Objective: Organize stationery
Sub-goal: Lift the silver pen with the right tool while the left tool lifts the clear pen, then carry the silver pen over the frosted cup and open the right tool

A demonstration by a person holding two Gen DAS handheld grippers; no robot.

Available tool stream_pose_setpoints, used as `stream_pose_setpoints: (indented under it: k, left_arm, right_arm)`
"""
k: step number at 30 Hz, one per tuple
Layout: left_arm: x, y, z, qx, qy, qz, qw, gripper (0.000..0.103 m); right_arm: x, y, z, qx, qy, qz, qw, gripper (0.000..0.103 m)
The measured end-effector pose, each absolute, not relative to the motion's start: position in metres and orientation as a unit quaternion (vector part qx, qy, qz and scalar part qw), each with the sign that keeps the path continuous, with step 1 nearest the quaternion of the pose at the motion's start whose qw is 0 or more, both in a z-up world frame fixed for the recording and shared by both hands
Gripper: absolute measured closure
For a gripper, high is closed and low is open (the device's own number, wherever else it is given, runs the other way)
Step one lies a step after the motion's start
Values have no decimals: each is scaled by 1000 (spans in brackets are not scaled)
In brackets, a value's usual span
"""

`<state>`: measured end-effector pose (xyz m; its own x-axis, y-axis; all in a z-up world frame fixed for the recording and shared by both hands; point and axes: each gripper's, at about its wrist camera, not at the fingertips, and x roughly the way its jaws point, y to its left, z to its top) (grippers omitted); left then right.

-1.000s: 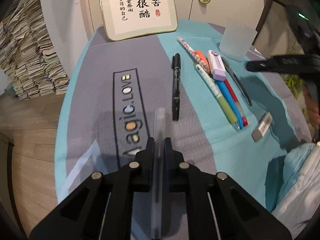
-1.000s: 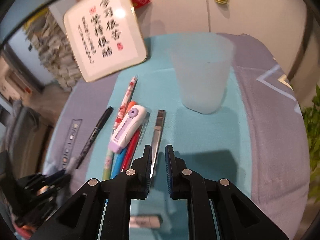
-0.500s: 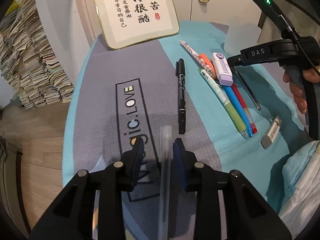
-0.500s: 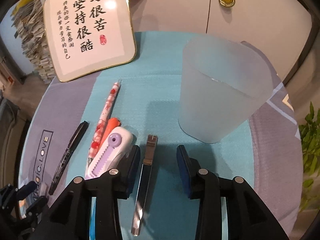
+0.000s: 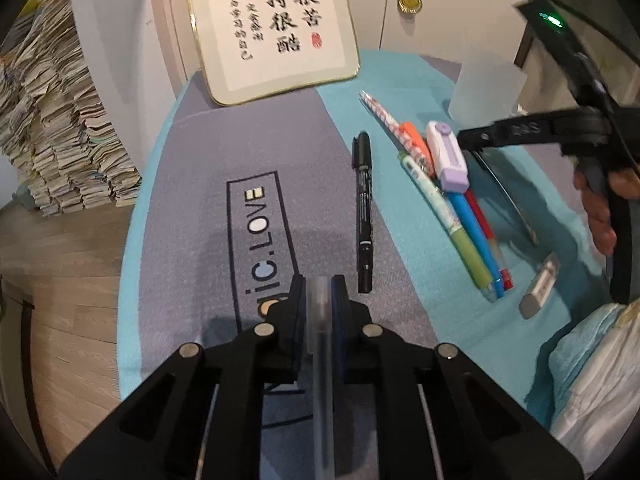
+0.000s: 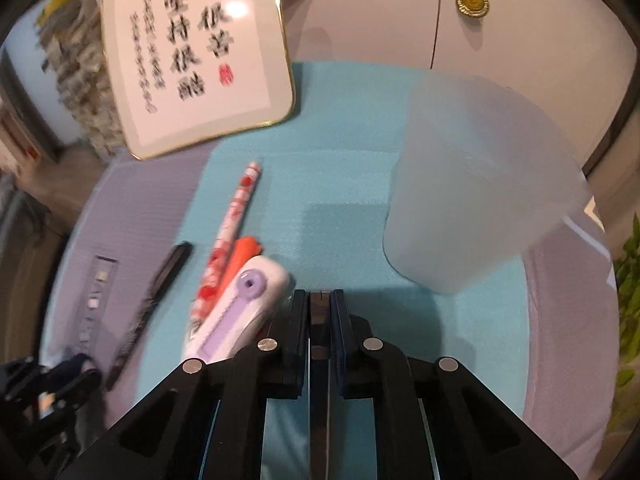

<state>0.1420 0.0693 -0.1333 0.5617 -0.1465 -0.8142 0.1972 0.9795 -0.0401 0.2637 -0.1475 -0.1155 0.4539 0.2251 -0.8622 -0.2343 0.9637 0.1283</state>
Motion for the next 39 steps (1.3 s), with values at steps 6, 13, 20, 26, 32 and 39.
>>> stream_pose_setpoints:
  k: [6, 13, 20, 26, 32, 39]
  left_arm:
    - [129, 76, -104, 17, 423, -92, 901, 93]
    - [113, 69, -62, 8, 370, -91, 925, 93]
    - [104, 49, -36, -4, 324, -99, 941, 93]
    - [103, 41, -30, -6, 317, -99, 943, 93]
    - [112, 42, -28, -8, 315, -95, 944, 93]
    - [133, 33, -31, -10, 322, -107, 941, 93]
  right_arm:
    - [221, -160, -66, 19, 442, 174, 880, 91]
    - [175, -174, -13, 33, 351, 193, 916, 91]
    - [174, -203, 30, 62, 279, 159, 945, 91]
    - [200, -232, 62, 98, 218, 98, 966, 91]
    - [221, -241, 58, 111, 199, 69, 971, 91]
    - [245, -242, 40, 114, 208, 60, 970, 91]
